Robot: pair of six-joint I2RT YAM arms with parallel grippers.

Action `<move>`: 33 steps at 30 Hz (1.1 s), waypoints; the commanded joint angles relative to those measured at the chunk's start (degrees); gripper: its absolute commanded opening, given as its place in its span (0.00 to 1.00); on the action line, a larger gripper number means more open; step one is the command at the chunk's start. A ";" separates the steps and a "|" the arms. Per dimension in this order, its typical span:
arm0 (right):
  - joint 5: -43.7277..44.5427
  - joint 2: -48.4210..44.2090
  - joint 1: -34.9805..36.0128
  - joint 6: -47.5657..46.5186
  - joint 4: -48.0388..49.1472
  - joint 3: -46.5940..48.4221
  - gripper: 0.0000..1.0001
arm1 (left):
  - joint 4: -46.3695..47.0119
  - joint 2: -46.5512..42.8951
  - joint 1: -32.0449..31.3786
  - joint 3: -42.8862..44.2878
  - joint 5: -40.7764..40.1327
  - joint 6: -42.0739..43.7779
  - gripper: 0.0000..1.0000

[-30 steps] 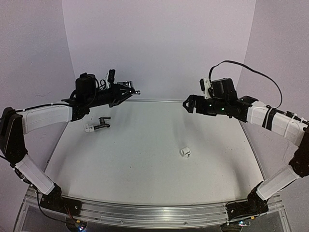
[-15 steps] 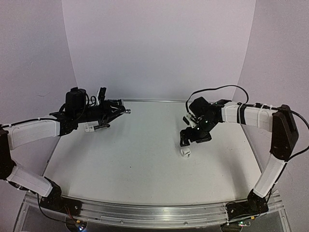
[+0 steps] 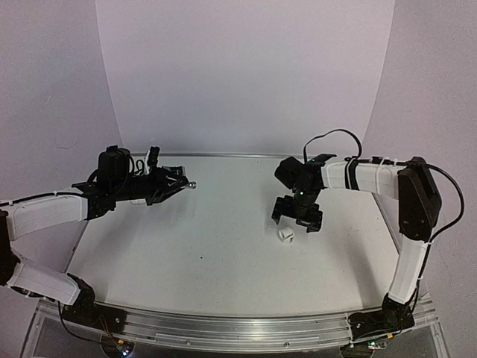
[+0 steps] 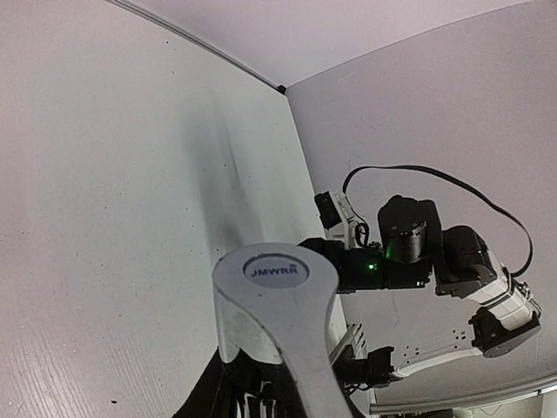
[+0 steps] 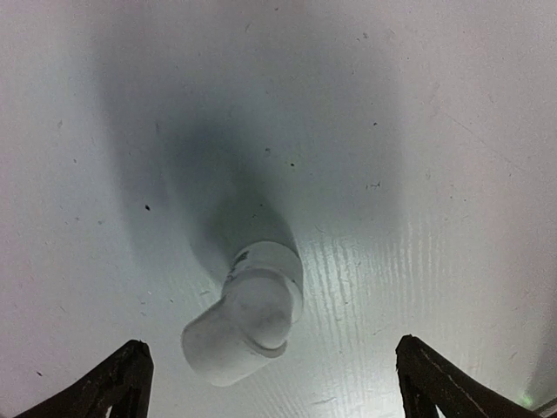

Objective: Install the water faucets

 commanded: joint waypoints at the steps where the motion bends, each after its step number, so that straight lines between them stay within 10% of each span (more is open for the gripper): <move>1: 4.80 4.07 1.44 23.25 -8.03 7.69 0.98 | 2.33 -2.66 -0.06 0.13 1.21 2.53 0.00; 27: 1.12 12.19 1.56 39.26 -4.85 8.30 0.64 | -0.10 -8.20 0.04 -0.09 2.22 4.63 0.00; 33: 2.74 11.19 1.56 38.88 -4.01 6.73 0.36 | -0.61 -8.20 0.01 0.01 2.54 4.49 0.00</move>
